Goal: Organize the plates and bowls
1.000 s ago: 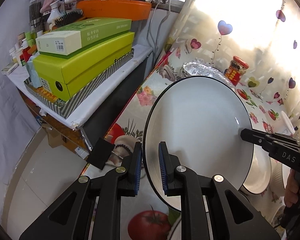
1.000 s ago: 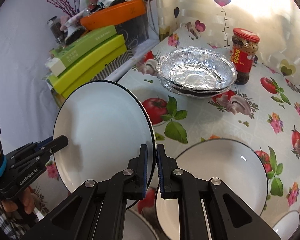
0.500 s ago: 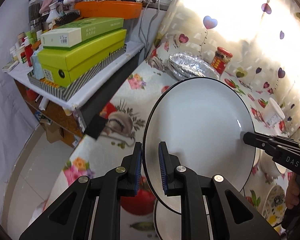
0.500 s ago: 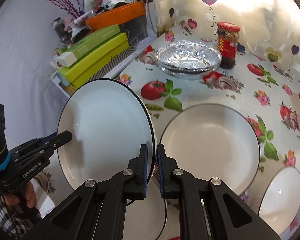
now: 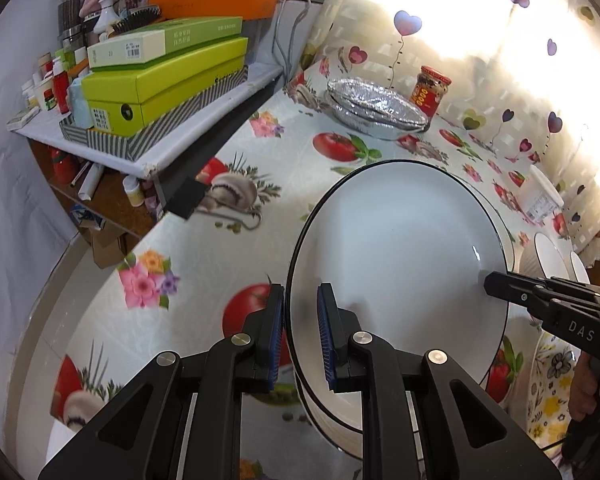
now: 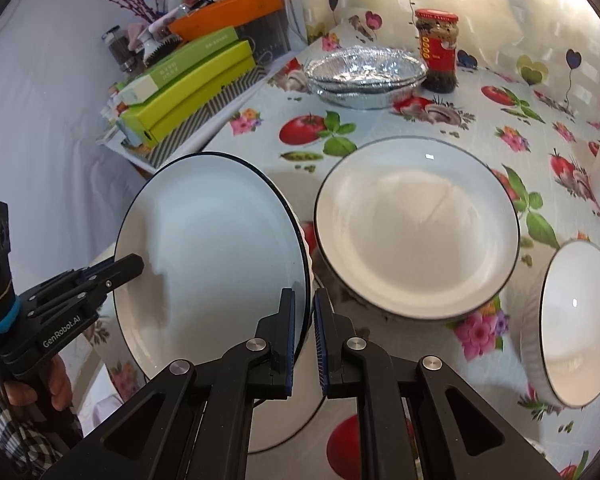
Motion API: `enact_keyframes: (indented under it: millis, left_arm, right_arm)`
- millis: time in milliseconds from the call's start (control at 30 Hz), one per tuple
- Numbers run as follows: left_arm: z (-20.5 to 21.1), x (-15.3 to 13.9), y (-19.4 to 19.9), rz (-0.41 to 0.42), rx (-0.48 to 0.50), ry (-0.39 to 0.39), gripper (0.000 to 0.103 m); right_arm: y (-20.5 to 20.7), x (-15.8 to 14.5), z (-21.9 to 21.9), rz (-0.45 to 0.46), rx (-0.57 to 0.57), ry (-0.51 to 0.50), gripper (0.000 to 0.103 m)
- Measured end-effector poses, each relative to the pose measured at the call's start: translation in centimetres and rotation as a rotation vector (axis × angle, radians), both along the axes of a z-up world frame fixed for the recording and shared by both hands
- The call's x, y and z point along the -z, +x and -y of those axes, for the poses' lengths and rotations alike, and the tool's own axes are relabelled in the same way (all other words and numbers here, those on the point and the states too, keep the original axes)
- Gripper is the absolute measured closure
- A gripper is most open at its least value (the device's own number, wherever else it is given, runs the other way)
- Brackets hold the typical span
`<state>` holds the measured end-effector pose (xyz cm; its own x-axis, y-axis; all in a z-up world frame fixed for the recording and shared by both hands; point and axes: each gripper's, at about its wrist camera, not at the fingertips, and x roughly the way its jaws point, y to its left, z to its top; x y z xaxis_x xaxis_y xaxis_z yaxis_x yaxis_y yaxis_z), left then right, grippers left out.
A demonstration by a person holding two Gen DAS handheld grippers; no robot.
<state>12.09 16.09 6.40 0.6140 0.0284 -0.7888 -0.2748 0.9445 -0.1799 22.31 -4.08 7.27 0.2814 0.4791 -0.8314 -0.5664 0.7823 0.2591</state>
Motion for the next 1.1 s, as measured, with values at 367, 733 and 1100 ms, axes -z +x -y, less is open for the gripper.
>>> enact_keyframes:
  millis: [367, 733, 1100]
  left_arm:
    - [1.3, 1.0, -0.8, -0.028, 0.014, 0.002, 0.086]
    - [1.7, 1.8, -0.9, -0.048, 0.021, -0.005, 0.086]
    - [1.8, 2.0, -0.9, -0.050, 0.021, 0.003, 0.086]
  right_arm:
    - [-1.3, 1.3, 1.1, -0.020, 0.009, -0.026, 0.093]
    - [-1.5, 2.0, 1.4, -0.032, 0.016, -0.045, 0.093]
    - [-1.9, 1.9, 1.0, 0.001, 0.003, -0.077, 0.093]
